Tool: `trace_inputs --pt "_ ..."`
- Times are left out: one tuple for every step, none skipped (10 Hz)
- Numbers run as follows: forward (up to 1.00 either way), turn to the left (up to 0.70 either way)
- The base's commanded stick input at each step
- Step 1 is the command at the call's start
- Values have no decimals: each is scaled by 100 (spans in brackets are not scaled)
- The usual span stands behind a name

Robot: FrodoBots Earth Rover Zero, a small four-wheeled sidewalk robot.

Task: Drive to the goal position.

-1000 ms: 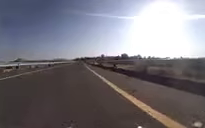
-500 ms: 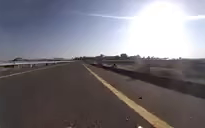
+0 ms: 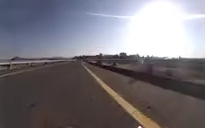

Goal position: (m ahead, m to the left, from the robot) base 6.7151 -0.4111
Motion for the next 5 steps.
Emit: trace_inputs --pt "70 0" --pt "70 0" --pt "70 0" --pt "70 35" --pt "70 35"
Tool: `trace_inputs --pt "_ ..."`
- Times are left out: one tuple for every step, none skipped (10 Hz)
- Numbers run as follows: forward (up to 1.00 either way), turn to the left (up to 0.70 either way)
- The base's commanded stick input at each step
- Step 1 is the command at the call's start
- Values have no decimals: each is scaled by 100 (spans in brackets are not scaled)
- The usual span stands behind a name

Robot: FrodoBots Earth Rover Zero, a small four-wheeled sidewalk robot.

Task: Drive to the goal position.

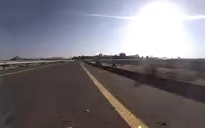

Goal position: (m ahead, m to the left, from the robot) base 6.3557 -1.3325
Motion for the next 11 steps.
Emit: trace_inputs --pt "70 28" --pt "70 12" --pt "70 0" --pt "70 0" --pt "70 0" --pt "70 0" --pt "70 0" --pt "70 0" --pt "70 0" --pt "70 0" --pt "70 0"
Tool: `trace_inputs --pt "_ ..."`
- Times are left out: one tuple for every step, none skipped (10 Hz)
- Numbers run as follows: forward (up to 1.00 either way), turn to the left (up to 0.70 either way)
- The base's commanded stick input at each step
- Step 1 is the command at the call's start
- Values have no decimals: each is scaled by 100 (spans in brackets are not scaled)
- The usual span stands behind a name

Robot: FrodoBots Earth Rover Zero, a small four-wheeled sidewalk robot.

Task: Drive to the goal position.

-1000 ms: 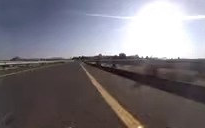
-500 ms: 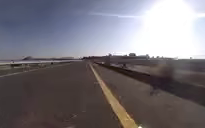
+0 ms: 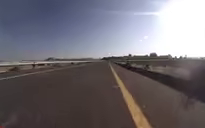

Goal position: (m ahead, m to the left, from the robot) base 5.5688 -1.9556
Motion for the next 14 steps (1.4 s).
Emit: trace_inputs --pt "70 0" --pt "70 0" --pt "70 0" --pt "70 0" --pt "70 0" --pt "70 -15" --pt "70 -30" --pt "70 -24" --pt "70 -8" --pt "70 0" --pt "70 0" --pt "70 0" --pt "70 0" --pt "70 0"
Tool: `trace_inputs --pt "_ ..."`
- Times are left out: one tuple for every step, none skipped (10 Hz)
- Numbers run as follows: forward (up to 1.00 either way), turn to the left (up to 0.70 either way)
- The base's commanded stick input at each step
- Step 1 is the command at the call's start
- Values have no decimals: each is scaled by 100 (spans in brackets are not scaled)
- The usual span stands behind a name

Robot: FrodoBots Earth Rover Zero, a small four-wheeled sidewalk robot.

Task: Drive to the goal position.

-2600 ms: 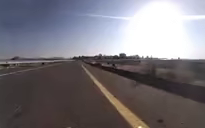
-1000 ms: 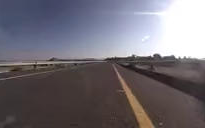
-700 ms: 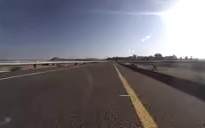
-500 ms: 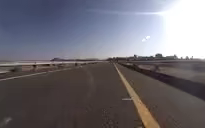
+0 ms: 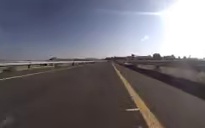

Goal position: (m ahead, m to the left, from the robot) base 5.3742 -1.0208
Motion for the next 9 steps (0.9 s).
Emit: trace_inputs --pt "70 0" --pt "70 0" --pt "70 0" --pt "70 0" --pt "70 0" --pt "70 0" --pt "70 0" --pt "70 0" --pt "70 0"
